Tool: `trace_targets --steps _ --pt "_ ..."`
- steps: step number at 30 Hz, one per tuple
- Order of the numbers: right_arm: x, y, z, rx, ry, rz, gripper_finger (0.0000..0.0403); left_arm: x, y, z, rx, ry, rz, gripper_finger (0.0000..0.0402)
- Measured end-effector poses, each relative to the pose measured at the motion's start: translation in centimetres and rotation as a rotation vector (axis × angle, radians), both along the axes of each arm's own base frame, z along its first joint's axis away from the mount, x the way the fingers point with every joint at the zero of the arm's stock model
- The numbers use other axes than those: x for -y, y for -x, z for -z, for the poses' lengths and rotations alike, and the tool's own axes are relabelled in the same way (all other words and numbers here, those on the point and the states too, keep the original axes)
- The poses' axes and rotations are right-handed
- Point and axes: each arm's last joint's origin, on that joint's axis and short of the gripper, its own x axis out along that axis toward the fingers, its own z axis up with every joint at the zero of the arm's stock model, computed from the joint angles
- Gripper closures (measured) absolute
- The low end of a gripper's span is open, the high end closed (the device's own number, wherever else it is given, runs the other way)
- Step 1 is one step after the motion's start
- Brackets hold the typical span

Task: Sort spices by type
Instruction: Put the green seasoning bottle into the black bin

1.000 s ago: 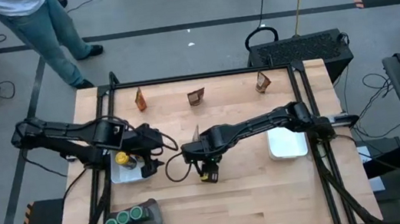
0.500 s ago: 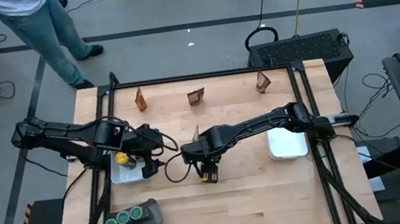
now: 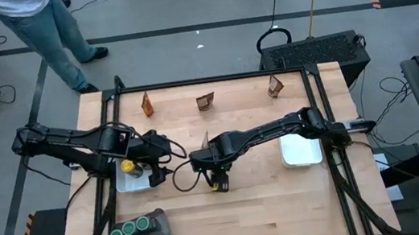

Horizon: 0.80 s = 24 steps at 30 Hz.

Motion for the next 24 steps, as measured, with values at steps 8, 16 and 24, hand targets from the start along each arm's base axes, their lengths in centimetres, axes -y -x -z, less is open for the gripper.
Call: trace_targets --steps 8,16,24 --pt "0.0 0.0 0.0 0.004 0.005 -0.005 0.0145 0.0 0.0 0.0 0.000 0.000 0.000 0.0052" --pt "0.0 0.2 -0.8 -0.013 0.008 -0.018 0.0145 0.0 0.0 0.0 -0.002 -0.004 0.003 0.0052" --pt "0.1 0.6 -4.3 0.042 0.008 -0.053 0.0144 0.0 0.0 0.0 -0.001 -0.006 0.005 0.0052"
